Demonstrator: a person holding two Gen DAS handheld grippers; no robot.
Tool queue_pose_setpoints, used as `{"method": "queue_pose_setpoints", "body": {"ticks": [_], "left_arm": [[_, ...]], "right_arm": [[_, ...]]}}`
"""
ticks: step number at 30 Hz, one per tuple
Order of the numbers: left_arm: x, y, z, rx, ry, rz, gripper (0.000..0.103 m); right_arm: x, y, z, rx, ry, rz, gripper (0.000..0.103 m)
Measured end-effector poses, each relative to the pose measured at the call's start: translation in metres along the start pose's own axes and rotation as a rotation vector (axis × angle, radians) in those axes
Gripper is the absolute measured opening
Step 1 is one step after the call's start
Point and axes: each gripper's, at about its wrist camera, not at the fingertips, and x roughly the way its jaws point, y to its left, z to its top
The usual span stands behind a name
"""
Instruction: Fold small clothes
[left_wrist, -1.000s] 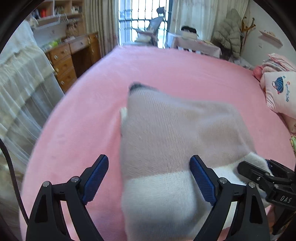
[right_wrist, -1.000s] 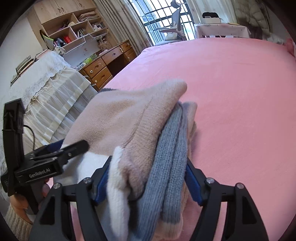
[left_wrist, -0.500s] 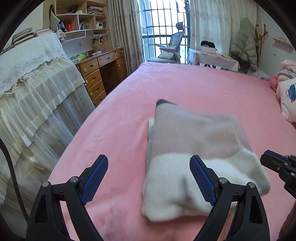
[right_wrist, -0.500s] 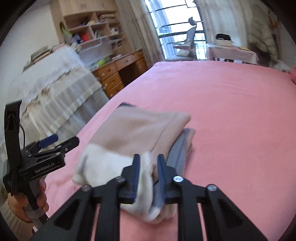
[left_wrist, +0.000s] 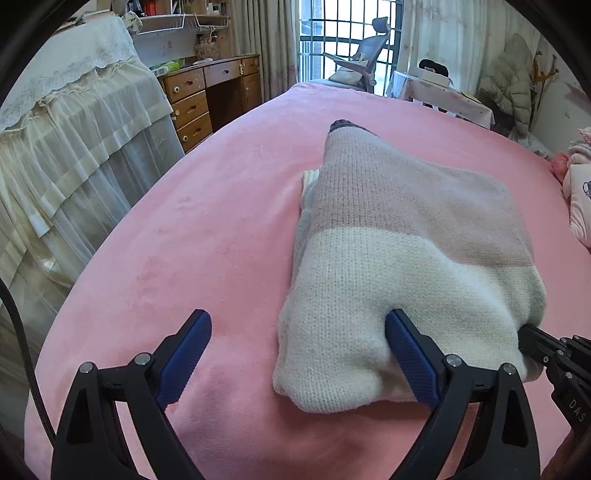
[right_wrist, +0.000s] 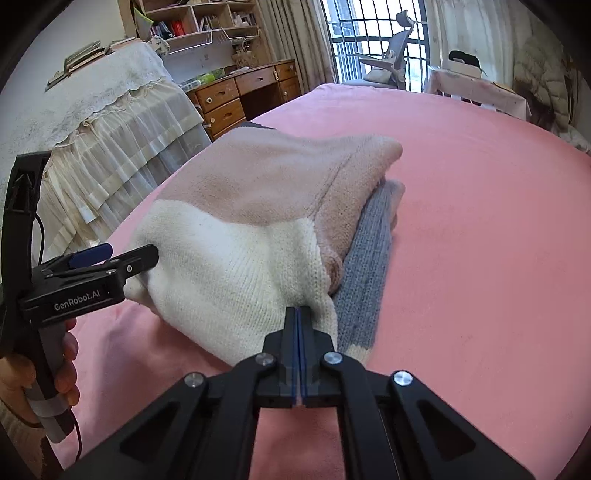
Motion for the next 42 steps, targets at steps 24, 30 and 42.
{"method": "queue_pose_setpoints", "body": {"ticks": [24, 30, 42], "left_arm": [[-0.095, -0.025, 0.003, -0.005, 0.006, -0.013, 0.1], [-0.171, -0.045, -0.001, 0.013, -0.022, -0.048, 0.1], [-0.341, -0.092, -0.073, 0.006, -0.055, -0.183, 0.1]], "right_arm": [[-0.09, 0.019, 0.003, 0.019, 0.002, 0.008, 0.001], [-0.162, 0.024, -0.008, 0.026, -0.03, 0.014, 0.001], [-0.333, 0.023, -0.084, 0.033, -0.091, 0.012, 0.005]]}}
